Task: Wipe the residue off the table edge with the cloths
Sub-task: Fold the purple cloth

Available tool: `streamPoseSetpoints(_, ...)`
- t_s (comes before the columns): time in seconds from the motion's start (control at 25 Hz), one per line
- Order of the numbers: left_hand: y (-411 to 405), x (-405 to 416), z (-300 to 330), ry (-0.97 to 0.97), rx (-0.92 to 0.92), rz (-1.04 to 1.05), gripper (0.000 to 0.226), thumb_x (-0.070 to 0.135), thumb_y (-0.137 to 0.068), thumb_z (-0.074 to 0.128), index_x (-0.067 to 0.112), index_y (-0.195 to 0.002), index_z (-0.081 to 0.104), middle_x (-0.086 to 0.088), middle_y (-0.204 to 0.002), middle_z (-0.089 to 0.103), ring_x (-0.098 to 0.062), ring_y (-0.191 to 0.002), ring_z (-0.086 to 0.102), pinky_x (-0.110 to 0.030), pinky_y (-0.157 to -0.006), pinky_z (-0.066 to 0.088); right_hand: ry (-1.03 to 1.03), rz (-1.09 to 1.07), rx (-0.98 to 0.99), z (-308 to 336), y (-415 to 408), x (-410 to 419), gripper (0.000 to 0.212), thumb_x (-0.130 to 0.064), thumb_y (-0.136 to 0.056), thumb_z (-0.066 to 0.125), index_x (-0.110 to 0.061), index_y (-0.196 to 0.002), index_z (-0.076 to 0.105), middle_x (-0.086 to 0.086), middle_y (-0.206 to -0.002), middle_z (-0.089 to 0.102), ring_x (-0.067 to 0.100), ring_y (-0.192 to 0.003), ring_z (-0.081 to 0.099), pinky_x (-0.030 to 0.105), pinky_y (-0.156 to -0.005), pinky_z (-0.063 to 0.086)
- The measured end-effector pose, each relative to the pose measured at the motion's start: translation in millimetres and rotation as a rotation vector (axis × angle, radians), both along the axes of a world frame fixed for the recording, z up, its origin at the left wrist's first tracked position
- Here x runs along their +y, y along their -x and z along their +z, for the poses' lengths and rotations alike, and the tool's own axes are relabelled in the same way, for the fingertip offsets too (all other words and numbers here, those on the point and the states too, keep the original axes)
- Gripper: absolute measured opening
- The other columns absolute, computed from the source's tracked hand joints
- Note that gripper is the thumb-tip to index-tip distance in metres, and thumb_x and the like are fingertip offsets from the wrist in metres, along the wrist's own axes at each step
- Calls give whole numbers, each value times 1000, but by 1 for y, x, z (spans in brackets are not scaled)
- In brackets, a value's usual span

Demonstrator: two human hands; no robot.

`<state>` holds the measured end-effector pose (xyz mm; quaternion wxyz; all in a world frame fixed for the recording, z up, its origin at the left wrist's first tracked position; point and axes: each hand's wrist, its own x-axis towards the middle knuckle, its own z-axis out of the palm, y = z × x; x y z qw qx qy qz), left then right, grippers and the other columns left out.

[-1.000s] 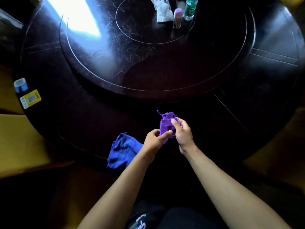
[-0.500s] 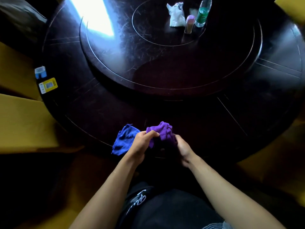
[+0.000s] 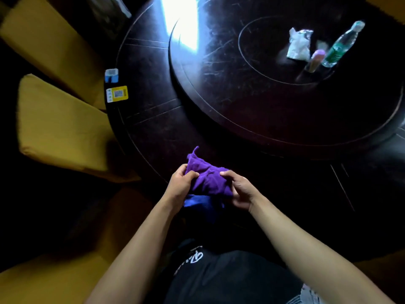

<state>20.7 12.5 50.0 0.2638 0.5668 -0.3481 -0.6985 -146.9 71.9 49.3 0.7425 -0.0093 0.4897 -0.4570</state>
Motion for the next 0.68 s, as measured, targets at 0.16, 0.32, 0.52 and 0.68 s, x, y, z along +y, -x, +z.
streamPoseSetpoints(0.16, -36, -23, -8, -122, 97, 146, 20, -5, -82, 55, 11, -88, 66, -13, -82, 66, -25, -72, 64, -36, -71, 56, -95, 167, 111, 1, -31, -55, 42, -11, -91, 50, -1, -131, 56, 18, -115, 63, 26, -86, 64, 42, -86, 52)
streamPoseSetpoints(0.32, -72, -43, -18, -238, 308, 288, 38, -4, -83, 63, -9, -120, 61, -28, -111, 66, -36, -98, 66, -47, -93, 56, 16, 298, 319, 2, -61, -96, 36, -1, -90, 46, -12, -120, 62, 14, -101, 67, 24, -77, 65, 34, -65, 53)
streamPoseSetpoints(0.52, -96, -56, -29, -263, 225, 302, 50, -10, -79, 66, 10, -124, 57, -18, -113, 68, -33, -99, 68, -54, -91, 56, 108, 425, 586, -13, -90, -133, 38, 8, -91, 45, -5, -121, 64, 15, -108, 68, 22, -91, 62, 34, -83, 50)
streamPoseSetpoints(0.68, -97, -71, -31, -145, 202, 440, 54, -12, -77, 64, 12, -125, 54, -17, -109, 69, -26, -90, 70, -42, -78, 61, 183, 451, 835, -29, -112, -161, 35, 6, -89, 47, -5, -115, 68, 16, -111, 70, 18, -93, 59, 35, -87, 49)
